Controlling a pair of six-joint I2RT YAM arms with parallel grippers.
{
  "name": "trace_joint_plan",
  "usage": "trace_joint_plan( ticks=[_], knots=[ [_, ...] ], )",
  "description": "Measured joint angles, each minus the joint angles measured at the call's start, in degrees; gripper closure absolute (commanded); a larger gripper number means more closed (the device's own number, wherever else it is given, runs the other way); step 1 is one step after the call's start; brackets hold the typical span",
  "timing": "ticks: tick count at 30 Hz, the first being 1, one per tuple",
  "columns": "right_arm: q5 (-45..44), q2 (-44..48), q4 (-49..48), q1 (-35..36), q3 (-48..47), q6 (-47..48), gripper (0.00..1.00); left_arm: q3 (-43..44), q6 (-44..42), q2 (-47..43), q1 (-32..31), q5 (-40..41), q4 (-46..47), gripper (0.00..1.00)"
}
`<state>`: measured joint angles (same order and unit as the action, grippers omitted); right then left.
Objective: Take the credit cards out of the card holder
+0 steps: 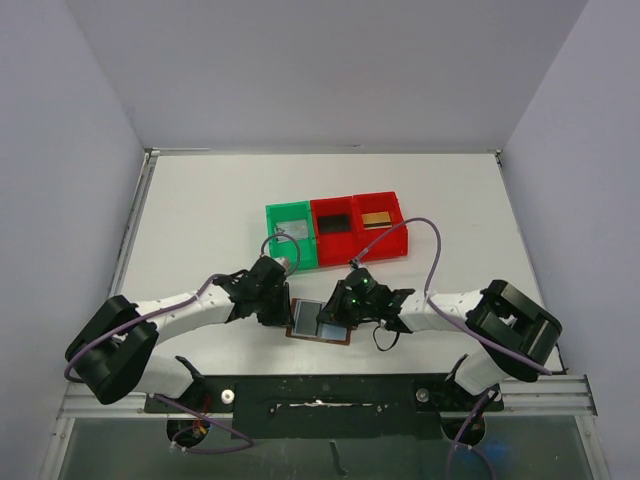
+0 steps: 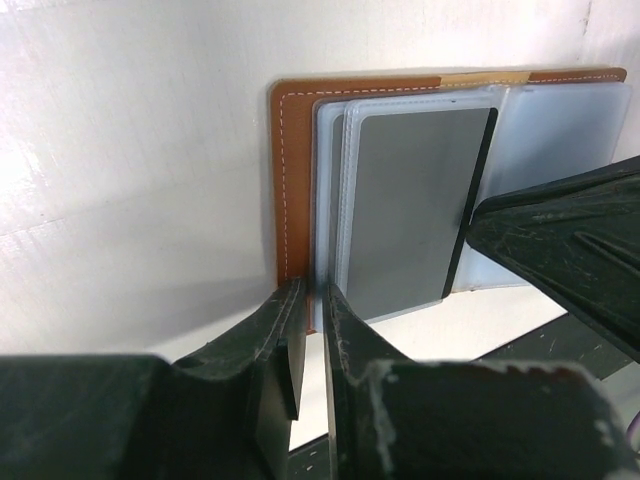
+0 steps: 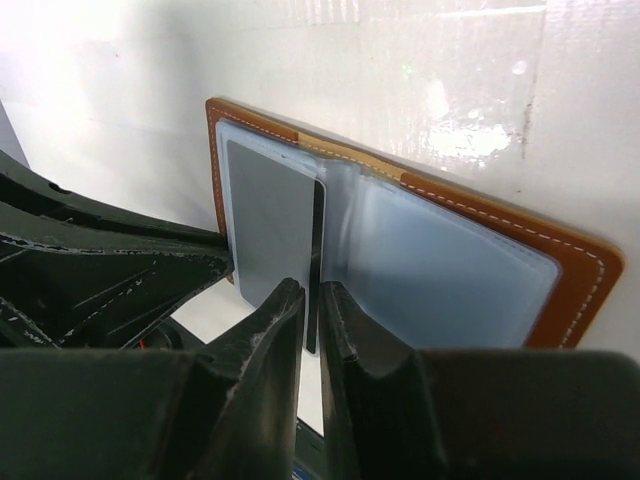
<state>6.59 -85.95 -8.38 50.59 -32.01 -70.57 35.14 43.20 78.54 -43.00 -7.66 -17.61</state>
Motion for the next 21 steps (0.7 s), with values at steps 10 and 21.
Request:
trace_joint_plan(
  ticks=[10,21],
  knots=[
    [2.01,-0.94,-4.15,-0.37,2.45,-1.70,0.80,0.92,0.07,-1.51,-0.02,0.24,-1.09,0.77],
    [1.97,-1.97,-3.48,-0.37,1.46,-2.36,0.80,5.27,-1.99,-0.63,-0.20,-1.60,0.00,0.67]
  ],
)
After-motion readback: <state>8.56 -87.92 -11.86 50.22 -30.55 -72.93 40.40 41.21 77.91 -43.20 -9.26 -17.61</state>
